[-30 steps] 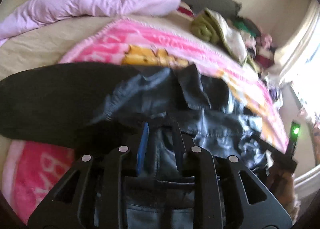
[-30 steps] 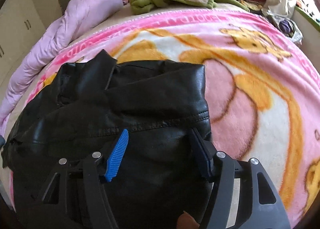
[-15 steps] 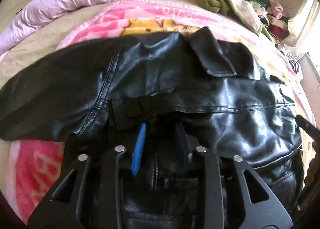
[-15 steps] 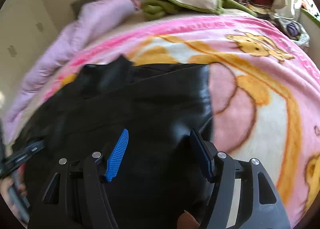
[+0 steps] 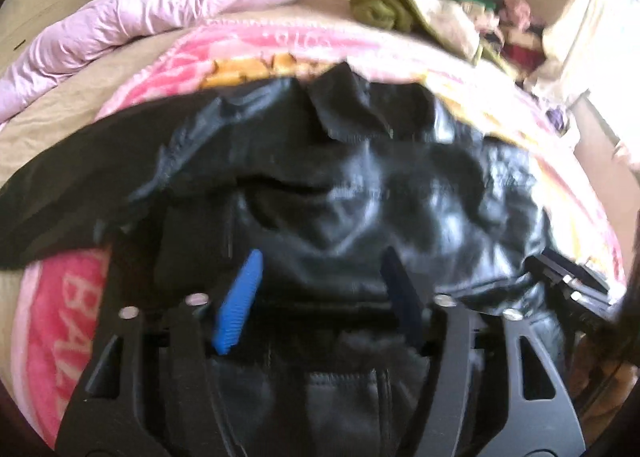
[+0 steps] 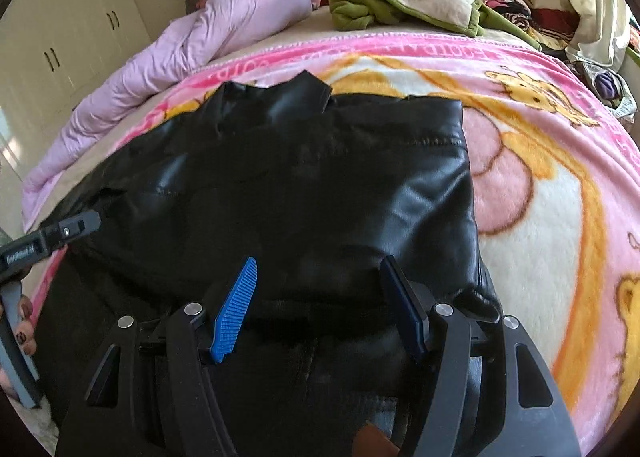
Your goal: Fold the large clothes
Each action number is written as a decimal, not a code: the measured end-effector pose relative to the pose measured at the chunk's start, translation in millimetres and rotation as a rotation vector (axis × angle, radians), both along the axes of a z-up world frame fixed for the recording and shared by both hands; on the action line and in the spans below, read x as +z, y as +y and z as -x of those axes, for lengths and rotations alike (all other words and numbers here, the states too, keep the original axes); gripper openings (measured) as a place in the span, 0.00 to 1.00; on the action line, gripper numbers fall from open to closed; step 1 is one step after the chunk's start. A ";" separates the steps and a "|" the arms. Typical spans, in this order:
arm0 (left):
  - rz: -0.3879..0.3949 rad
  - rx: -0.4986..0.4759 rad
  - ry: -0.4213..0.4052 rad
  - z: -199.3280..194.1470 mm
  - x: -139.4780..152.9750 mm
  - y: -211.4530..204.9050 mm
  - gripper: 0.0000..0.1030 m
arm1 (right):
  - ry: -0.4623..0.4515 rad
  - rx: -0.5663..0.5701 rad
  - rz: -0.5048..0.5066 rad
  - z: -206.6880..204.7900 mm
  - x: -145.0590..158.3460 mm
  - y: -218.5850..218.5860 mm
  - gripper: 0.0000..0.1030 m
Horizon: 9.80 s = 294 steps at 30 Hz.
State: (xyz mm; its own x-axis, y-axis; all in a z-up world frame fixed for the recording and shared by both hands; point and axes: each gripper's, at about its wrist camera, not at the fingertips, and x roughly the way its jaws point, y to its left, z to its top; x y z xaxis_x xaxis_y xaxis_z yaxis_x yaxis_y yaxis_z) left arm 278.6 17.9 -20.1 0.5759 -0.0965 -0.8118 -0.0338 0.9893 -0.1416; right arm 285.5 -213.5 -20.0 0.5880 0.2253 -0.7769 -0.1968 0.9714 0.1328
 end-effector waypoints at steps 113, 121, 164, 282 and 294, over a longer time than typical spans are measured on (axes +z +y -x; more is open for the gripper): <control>0.373 0.875 -0.290 122.3 -32.9 391.4 0.05 | -0.097 0.351 -0.097 19.7 35.5 276.5 0.95; 0.376 0.762 -0.458 134.7 22.9 366.5 0.01 | -0.106 0.319 -0.131 30.0 44.9 244.4 0.95; -0.091 -0.297 -0.461 48.5 74.5 -69.6 0.00 | -0.165 -0.283 -0.448 112.6 57.3 -83.6 0.95; -0.041 -0.084 -0.026 -6.1 -23.3 2.1 0.41 | 0.020 0.079 0.106 -6.3 -22.6 40.6 0.53; -0.008 -0.087 -0.086 7.3 1.5 -1.7 0.57 | -0.052 0.066 -0.017 13.1 7.3 29.3 0.73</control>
